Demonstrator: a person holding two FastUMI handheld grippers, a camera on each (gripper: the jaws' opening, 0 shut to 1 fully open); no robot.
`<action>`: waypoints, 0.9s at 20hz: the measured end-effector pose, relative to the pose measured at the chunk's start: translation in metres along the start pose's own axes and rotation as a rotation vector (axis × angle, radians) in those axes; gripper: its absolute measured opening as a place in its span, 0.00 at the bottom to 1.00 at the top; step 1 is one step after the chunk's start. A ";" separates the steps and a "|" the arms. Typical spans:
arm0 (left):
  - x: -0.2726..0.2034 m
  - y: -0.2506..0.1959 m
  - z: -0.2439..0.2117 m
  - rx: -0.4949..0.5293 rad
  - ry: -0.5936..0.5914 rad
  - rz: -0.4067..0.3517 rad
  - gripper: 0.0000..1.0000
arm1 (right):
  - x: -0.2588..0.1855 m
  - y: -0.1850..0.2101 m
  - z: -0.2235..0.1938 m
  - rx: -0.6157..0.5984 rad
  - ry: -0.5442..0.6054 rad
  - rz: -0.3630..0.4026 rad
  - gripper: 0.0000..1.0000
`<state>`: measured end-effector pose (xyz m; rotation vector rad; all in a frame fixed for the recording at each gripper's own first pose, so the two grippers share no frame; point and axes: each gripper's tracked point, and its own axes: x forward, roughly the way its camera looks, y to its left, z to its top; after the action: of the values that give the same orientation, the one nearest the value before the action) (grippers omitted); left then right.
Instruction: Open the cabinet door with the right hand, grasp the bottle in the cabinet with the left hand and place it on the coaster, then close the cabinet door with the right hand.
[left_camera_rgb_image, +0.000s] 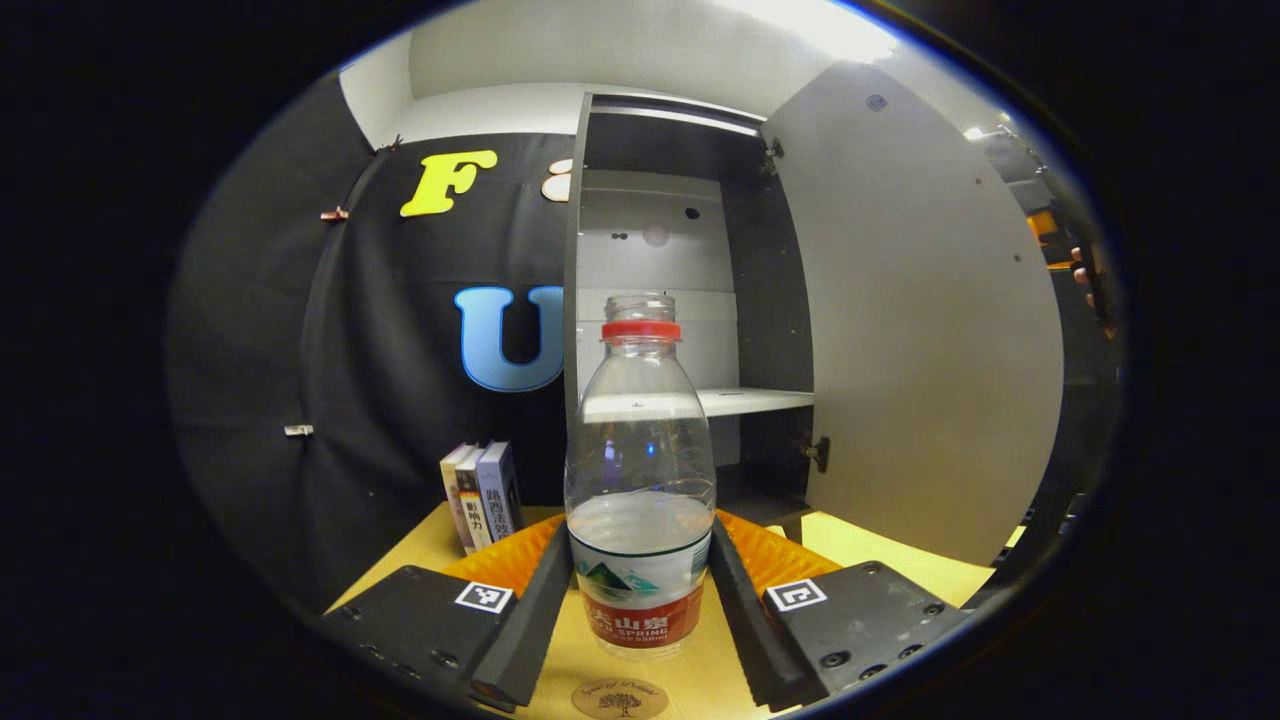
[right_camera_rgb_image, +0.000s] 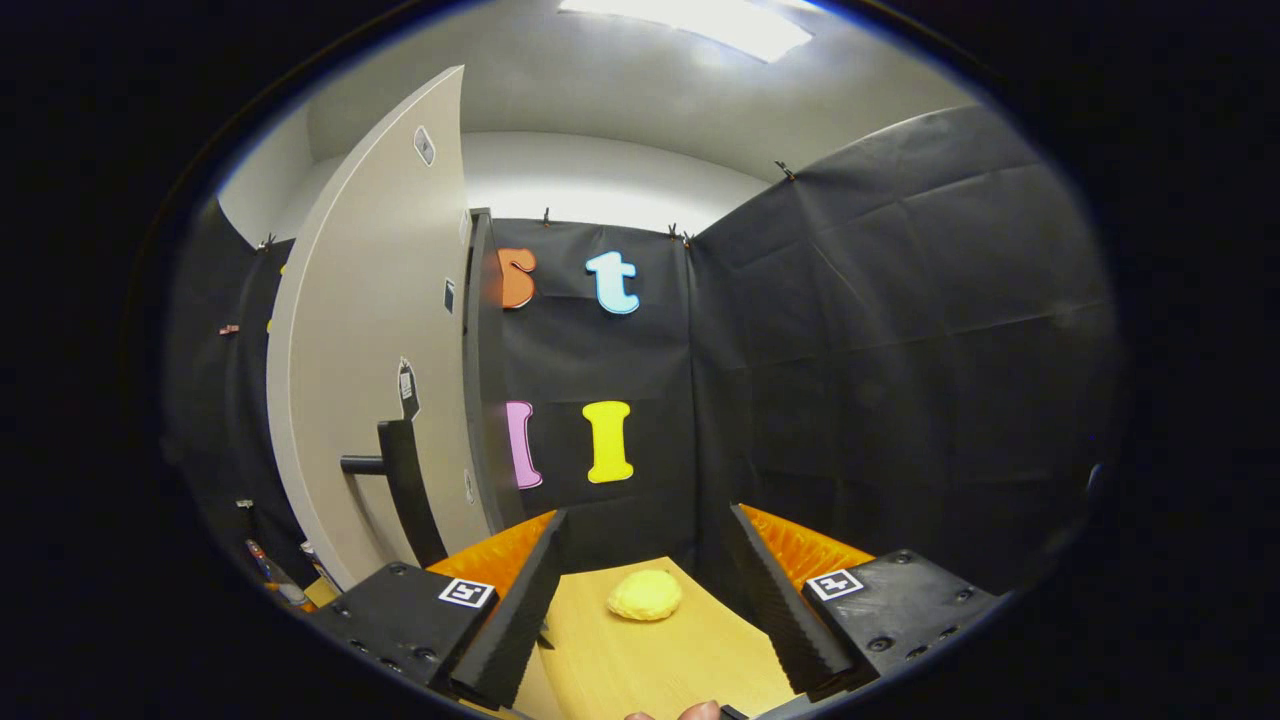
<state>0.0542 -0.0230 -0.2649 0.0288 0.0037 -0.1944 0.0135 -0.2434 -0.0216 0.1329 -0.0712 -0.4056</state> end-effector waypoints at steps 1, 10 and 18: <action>-0.004 0.001 -0.013 -0.006 0.003 -0.008 0.77 | -0.001 -0.001 0.001 0.005 -0.001 -0.001 0.97; -0.010 0.003 -0.104 0.043 0.073 -0.082 0.80 | 0.001 -0.002 -0.004 -0.003 0.026 -0.035 0.97; -0.006 0.016 -0.149 0.011 0.097 -0.078 0.80 | -0.002 -0.008 0.007 0.013 -0.017 -0.092 0.97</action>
<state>0.0511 -0.0016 -0.4129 0.0486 0.1006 -0.2703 0.0081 -0.2509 -0.0158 0.1464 -0.0842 -0.4985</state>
